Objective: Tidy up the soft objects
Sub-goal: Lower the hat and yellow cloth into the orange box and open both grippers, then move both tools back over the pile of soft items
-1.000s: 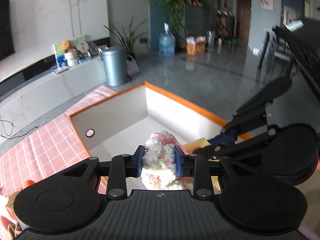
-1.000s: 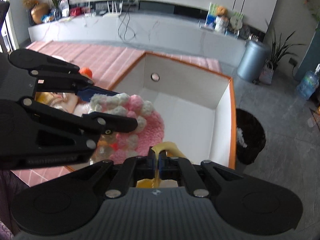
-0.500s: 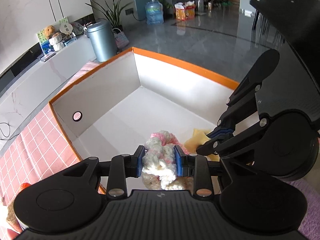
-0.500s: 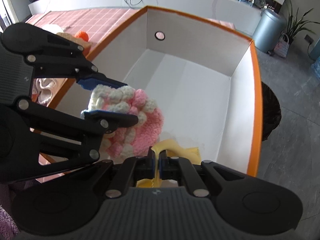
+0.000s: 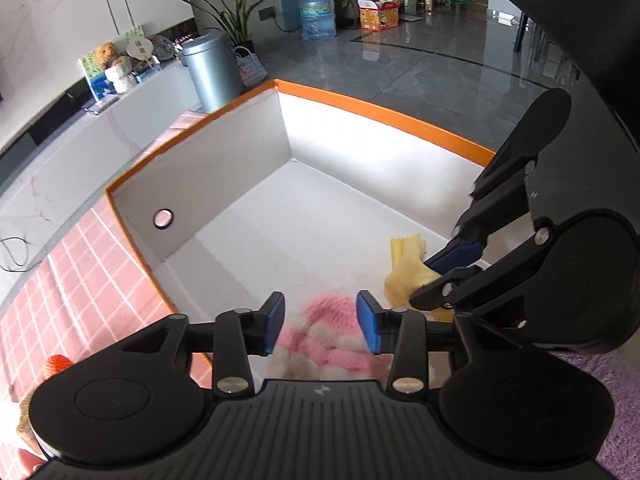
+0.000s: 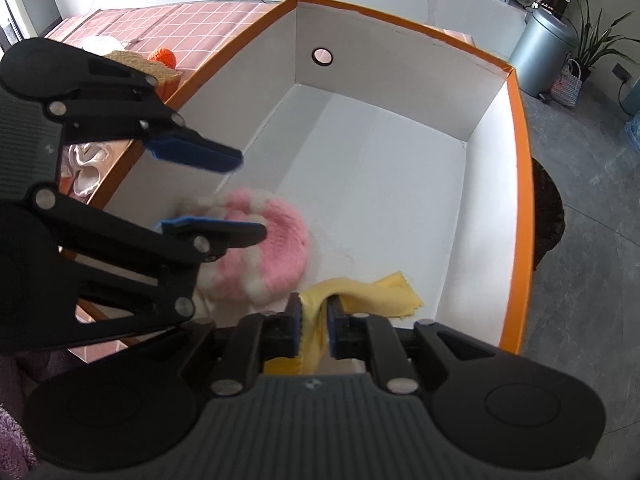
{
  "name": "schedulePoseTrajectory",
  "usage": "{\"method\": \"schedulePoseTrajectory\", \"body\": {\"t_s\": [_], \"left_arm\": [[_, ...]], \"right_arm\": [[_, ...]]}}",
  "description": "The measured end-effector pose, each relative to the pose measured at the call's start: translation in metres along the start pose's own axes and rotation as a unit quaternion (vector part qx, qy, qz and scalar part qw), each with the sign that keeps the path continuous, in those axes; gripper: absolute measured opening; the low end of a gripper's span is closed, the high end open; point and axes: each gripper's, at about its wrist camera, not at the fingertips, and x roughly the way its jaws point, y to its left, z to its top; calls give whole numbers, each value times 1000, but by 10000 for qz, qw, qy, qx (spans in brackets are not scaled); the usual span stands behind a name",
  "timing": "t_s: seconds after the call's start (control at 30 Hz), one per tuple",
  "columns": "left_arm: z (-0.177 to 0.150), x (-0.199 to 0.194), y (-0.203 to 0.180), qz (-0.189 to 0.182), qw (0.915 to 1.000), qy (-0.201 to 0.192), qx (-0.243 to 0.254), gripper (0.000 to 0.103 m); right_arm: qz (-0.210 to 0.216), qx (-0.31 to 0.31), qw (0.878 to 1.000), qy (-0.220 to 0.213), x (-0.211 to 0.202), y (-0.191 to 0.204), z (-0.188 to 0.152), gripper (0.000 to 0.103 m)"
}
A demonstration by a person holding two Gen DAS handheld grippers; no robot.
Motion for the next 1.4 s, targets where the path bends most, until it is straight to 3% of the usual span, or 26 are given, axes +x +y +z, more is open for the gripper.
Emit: {"method": "schedulePoseTrajectory", "body": {"t_s": [0.13, 0.17, 0.27, 0.37, 0.5, 0.63, 0.8, 1.0, 1.4], "left_arm": [[0, -10, 3, 68, 9998, -166, -132, 68], [1, -13, 5, 42, 9996, -207, -173, 68], [2, -24, 8, 54, 9991, -336, -268, 69], [4, -36, 11, 61, 9980, -494, -390, 70], [1, -55, 17, 89, 9953, -751, -607, 73], [-6, -75, 24, 77, 9905, -1017, -925, 74], [-24, -99, 33, 115, 9805, -1383, -1391, 76], [-51, -121, 42, 354, 9682, -1718, -1783, 76], [-118, -153, 68, 1105, 9283, -2323, -2686, 76]], "right_arm": [[-72, -8, 10000, -18, -7, -3, 4, 31], [-90, -3, 10000, -31, -10, -3, 5, 31], [-153, -13, 9999, -49, -16, -4, 7, 46], [-175, -60, 9998, -84, -22, -2, 3, 48], [-270, -96, 9994, -185, -37, 0, 0, 58], [-424, -10, 9985, -352, -52, 3, -6, 61], [-554, 346, 9941, -871, -73, 12, -18, 71], [-718, 636, 9841, -1497, -87, 40, -32, 74], [-1024, 951, 9446, -2968, -93, 127, -42, 76]]}}
